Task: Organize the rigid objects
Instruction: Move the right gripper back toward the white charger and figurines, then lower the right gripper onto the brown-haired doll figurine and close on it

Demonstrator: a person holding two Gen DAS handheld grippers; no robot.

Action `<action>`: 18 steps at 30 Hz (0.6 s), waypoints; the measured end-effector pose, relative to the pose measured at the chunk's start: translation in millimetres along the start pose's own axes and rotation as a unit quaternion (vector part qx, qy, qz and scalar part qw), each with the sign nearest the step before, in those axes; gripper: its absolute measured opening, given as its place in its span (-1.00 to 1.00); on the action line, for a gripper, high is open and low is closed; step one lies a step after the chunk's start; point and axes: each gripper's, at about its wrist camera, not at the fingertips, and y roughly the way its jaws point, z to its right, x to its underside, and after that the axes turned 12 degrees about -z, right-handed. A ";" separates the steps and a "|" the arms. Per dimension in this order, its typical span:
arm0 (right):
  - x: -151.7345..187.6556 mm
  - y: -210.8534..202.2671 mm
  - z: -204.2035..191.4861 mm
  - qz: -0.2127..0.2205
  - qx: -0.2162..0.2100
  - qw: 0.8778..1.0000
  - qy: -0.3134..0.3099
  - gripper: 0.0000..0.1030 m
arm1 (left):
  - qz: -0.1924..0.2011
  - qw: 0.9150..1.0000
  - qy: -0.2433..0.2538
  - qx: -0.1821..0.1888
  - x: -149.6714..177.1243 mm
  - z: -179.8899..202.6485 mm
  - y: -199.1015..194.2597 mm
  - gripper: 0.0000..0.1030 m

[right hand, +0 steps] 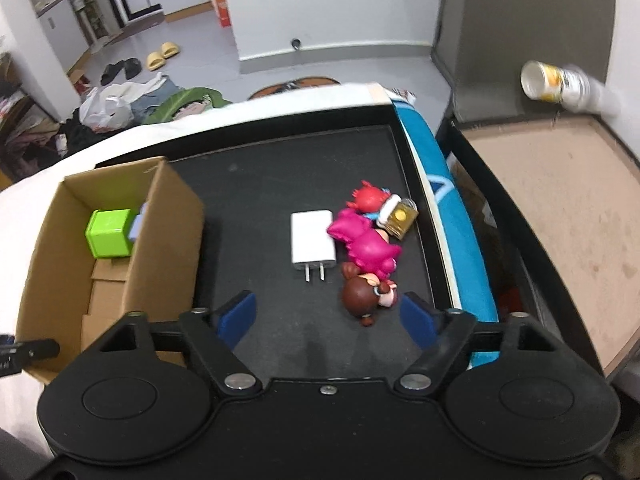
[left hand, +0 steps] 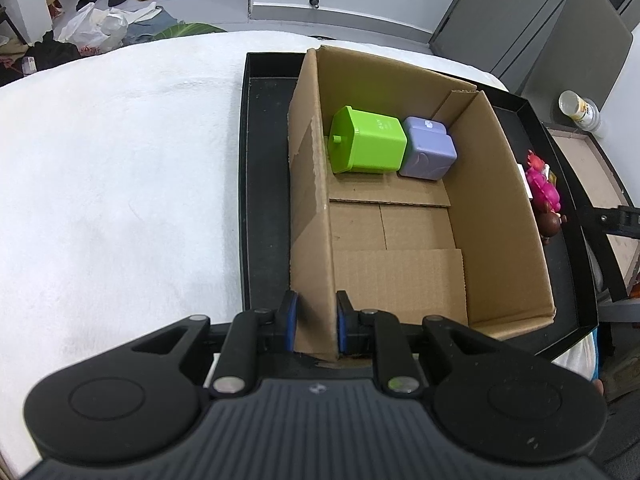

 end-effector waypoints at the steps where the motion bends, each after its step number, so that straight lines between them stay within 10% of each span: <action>1: -0.9 1.5 1.4 -0.002 -0.001 1.000 0.003 0.36 | 0.000 1.000 0.000 0.000 -0.1 -0.4 0.1 -0.65; 18: -24.4 36.0 14.9 -0.038 0.008 0.999 0.033 -0.11 | -0.006 1.000 0.001 0.008 -2.3 -3.8 -0.4 -0.63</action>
